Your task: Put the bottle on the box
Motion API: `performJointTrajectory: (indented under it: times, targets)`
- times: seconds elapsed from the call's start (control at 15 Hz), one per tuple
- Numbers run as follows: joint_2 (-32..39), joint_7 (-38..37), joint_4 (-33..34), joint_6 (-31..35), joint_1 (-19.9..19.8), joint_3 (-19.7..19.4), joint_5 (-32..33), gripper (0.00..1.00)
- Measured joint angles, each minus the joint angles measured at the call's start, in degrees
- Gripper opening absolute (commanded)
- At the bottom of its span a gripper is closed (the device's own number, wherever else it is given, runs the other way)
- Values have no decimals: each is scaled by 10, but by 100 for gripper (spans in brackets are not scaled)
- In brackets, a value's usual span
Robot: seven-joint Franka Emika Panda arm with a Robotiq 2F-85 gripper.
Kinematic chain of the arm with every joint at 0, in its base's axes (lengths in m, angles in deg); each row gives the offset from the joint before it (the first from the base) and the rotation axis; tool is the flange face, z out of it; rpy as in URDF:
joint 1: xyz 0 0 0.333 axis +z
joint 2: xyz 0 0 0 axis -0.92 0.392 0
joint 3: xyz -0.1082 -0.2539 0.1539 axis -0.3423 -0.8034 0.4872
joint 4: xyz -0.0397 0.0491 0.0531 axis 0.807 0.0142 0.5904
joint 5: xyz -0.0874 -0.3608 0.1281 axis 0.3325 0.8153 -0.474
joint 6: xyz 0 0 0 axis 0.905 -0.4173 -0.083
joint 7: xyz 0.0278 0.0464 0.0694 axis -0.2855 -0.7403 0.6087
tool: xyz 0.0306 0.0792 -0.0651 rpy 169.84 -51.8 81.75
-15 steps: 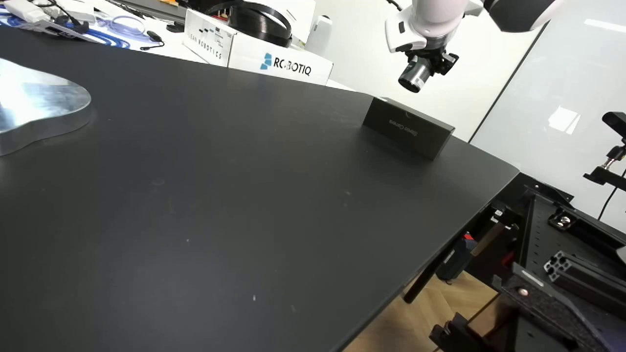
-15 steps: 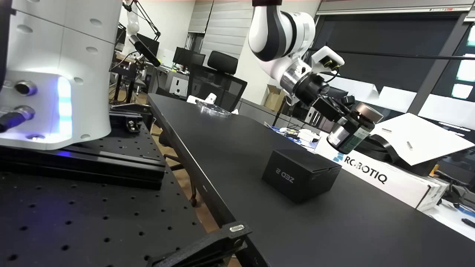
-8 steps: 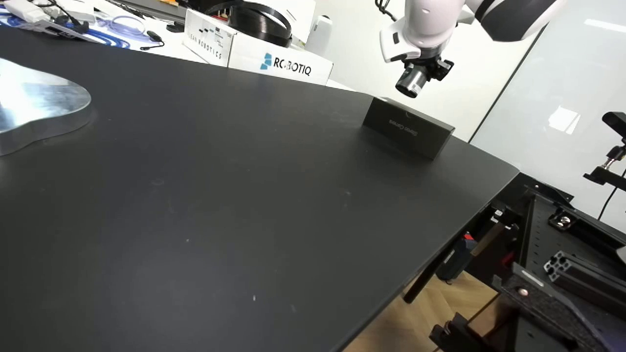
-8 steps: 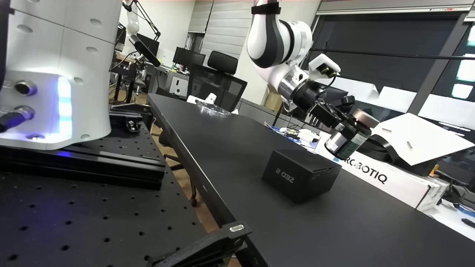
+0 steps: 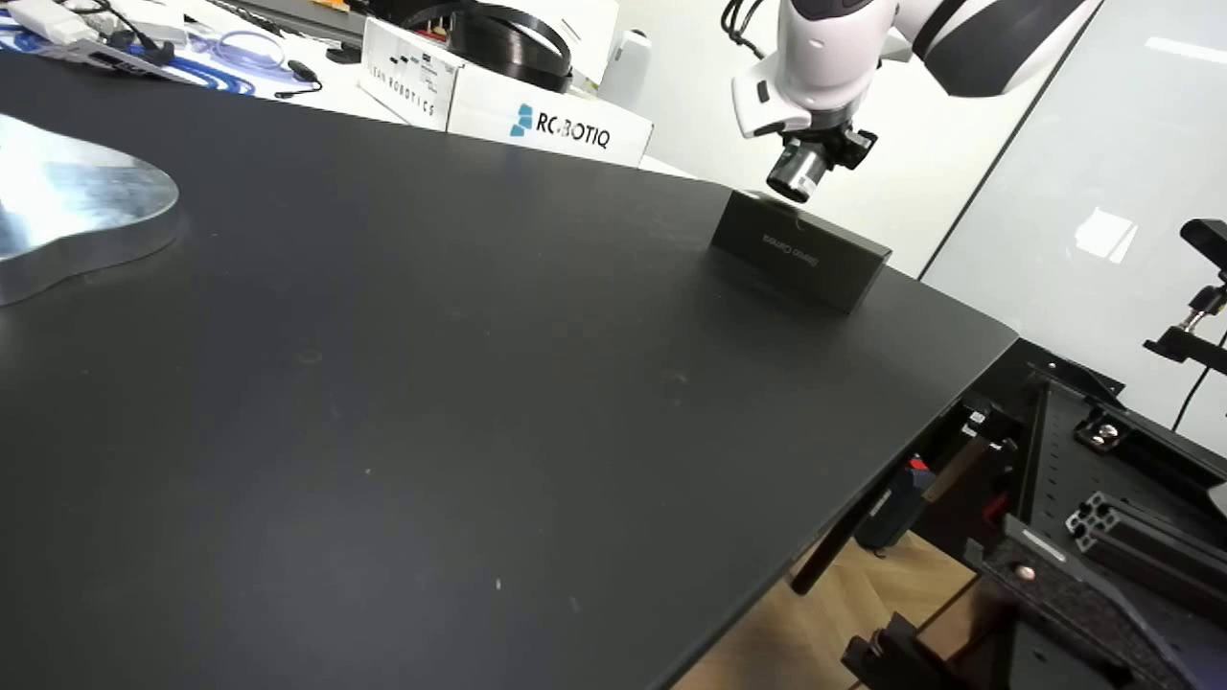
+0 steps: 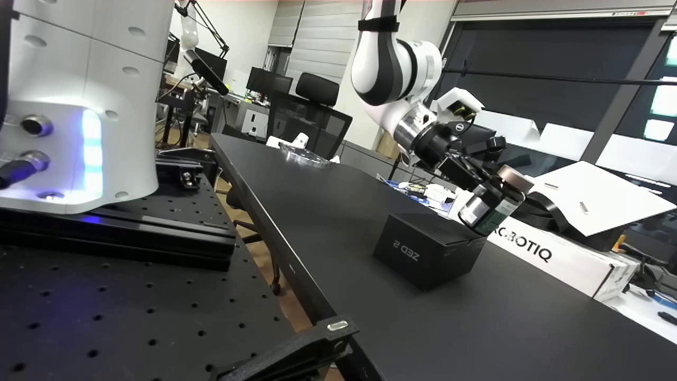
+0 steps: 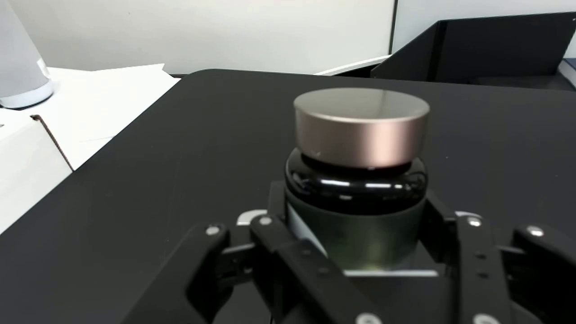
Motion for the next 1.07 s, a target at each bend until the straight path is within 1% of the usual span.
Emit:
performJointTrajectory:
  times: [0.8, 1.07]
  targets:
    - [25, 0, 18, -21, 1, 5, 0, 44]
    - [25, 0, 19, -25, 8, 9, 1, 44]
